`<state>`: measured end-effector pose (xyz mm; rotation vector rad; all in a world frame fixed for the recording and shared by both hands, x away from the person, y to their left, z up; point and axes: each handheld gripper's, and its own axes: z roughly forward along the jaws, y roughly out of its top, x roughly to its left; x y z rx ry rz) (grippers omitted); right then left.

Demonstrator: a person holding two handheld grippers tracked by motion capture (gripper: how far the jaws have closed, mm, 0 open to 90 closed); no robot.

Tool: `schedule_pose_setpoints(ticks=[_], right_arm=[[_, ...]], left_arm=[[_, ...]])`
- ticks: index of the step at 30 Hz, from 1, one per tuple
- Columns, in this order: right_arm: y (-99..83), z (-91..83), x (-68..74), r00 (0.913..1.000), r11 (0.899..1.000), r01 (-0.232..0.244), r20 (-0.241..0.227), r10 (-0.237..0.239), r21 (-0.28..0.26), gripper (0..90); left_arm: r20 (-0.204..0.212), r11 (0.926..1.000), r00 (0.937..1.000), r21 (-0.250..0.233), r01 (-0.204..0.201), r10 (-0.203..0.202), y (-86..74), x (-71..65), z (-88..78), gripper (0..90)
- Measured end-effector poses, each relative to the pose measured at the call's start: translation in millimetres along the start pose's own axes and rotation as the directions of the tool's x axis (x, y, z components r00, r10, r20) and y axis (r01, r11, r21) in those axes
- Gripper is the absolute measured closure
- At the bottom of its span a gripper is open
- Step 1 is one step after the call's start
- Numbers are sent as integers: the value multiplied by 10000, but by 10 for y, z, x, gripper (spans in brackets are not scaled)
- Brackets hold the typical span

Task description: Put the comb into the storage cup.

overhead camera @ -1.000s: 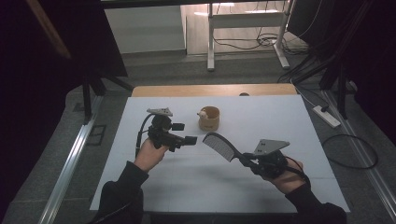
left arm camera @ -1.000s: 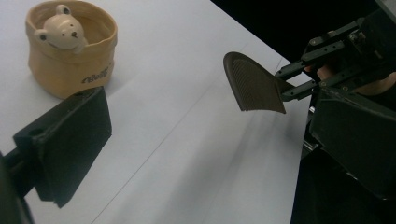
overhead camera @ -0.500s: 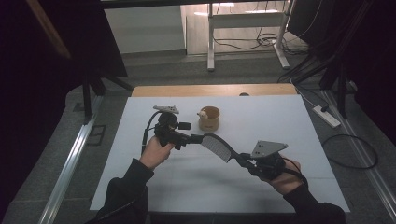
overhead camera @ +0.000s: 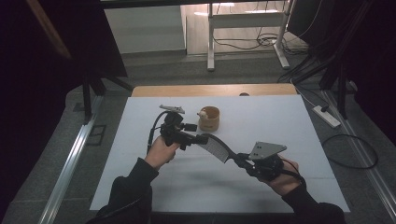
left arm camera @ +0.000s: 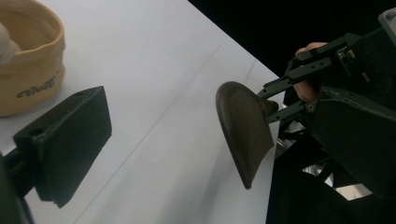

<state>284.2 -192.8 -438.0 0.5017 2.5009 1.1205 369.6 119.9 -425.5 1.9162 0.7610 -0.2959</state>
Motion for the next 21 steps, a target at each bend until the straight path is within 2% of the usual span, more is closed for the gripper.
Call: schedule_pose_setpoints(ticks=[9,21], right_arm=[[24,-1,36,9999,9997,157,-56,-158,-172,722],[33,-5,53,9995,9992,297,-66,-299,-276,723]], left_arm=[[463,9999,9988,-2,124,-124,5,-18,48,0],[707,9995,9975,309,4,-26,10,-48,117,0]])
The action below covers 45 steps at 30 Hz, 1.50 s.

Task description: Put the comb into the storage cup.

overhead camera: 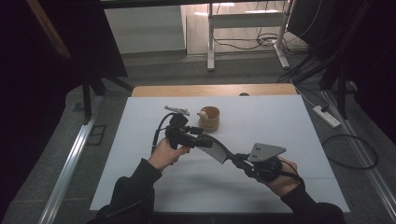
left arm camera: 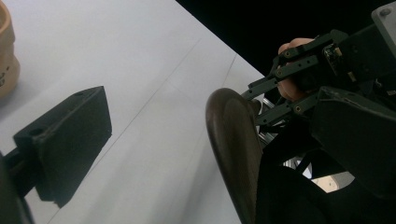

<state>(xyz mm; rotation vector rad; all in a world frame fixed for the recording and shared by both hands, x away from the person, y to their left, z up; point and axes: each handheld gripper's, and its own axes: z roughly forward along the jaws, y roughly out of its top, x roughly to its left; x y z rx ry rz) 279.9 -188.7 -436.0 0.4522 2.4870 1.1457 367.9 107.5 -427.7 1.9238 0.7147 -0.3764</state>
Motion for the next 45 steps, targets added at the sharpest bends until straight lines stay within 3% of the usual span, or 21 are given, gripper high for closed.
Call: schedule_pose_setpoints(ticks=[4,12,19,27,30,38,45], right_arm=[[-1,3,1,10000,10000,49,33,-49,-6,722],[-1,8,5,9999,9999,131,61,-131,-14,723],[0,10,8,9996,9997,256,101,-256,-21,722],[3,11,15,9994,9994,324,85,-323,-108,722],[2,18,17,9993,9993,361,80,-360,-76,723],[-7,30,35,9963,9969,775,387,-769,-129,719],[-12,28,33,9952,9962,810,566,-792,-304,673]], left_arm=[[167,9999,9998,-38,102,-101,-1,2,-17,71],[1027,9974,9922,-64,723,-712,-6,48,-63,468],[1257,9944,9865,-31,1059,-1047,-13,65,-67,669],[1503,9892,9782,-75,1461,-1434,-24,100,-84,790],[1774,9852,9698,-76,1712,-1672,-30,106,-80,812],[2059,9770,9566,-113,2129,-2060,-42,124,-89,837],[2006,9828,9643,-292,1826,-1732,-27,106,-109,839]])
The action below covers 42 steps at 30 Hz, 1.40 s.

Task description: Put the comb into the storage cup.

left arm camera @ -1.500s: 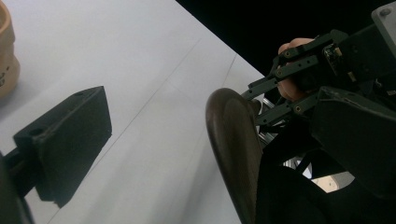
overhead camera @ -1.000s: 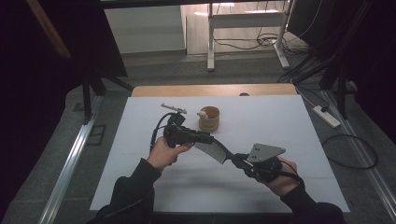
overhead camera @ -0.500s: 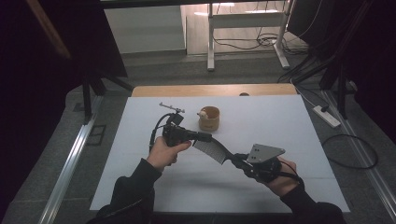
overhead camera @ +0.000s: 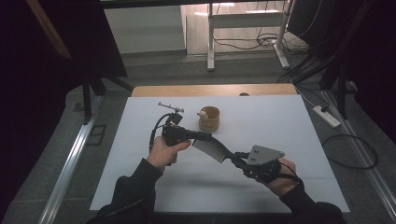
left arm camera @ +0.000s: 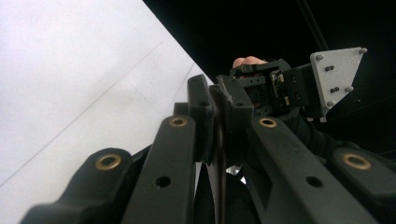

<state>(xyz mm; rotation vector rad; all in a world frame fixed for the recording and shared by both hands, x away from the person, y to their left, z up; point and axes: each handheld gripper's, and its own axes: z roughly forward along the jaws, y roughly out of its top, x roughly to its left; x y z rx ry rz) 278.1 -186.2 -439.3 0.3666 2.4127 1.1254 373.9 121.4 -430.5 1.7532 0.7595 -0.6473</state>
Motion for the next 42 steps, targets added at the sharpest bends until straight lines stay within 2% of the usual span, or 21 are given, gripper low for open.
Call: schedule_pose_setpoints(ticks=[9,17,23,34,42], right_arm=[[-10,19,-10,9996,9997,-260,77,260,29,494],[-38,41,-73,9950,9940,-999,21,999,455,373],[-48,41,-65,9941,9925,-1088,34,1088,562,273],[-75,36,-119,9849,9811,-1712,-105,1729,902,188],[-116,35,-160,9757,9688,-2164,-76,2189,1208,126]], left_arm=[[-271,9997,9995,-182,-170,165,7,-10,-39,839],[-406,9990,9986,-277,-354,342,17,-32,-78,839],[-548,9986,9973,-217,-492,479,20,-41,-83,839],[-835,9975,9946,-270,-646,621,39,-66,-150,839],[-1189,9966,9900,-233,-796,763,75,-87,-180,838]])
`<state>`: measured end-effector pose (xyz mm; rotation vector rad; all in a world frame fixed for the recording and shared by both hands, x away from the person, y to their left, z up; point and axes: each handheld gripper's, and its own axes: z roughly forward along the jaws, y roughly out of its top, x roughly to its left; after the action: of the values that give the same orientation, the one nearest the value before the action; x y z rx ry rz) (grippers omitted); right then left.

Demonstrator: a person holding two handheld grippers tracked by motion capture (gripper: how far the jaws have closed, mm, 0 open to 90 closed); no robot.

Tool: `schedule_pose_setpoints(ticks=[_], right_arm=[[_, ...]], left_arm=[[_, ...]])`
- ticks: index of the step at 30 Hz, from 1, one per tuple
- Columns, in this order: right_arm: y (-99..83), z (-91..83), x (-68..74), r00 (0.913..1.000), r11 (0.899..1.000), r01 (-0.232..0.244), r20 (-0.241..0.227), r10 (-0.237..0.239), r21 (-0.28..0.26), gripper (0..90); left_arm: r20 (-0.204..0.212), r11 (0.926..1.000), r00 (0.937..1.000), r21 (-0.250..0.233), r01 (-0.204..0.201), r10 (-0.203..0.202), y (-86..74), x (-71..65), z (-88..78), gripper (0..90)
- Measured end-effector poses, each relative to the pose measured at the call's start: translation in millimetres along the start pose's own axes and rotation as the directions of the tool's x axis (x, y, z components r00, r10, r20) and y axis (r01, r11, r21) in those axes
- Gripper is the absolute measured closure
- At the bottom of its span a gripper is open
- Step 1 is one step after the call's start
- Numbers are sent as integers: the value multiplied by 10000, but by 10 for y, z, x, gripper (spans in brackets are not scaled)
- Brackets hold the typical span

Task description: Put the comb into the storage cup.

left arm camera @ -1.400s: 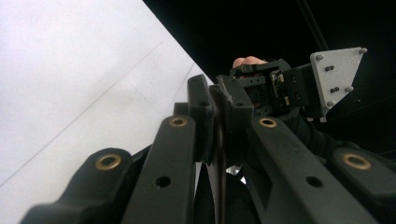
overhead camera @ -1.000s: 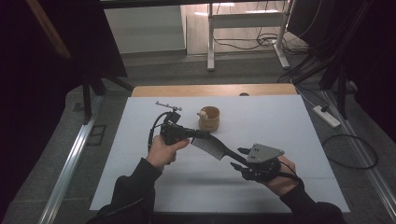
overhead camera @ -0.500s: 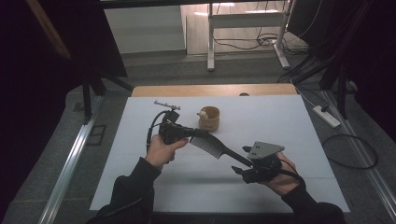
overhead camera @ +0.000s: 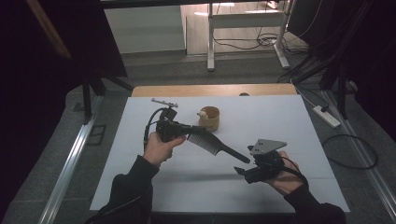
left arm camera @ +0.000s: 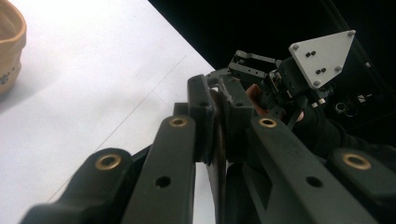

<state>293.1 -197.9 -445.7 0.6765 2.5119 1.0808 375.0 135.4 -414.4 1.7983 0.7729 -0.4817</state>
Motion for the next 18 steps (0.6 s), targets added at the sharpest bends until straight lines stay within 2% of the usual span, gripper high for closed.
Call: schedule_pose_setpoints(ticks=[18], right_arm=[[-71,-28,-39,9973,9964,-496,-509,532,691,42]], left_arm=[[-501,9999,9987,-146,-61,53,102,34,-138,838]])
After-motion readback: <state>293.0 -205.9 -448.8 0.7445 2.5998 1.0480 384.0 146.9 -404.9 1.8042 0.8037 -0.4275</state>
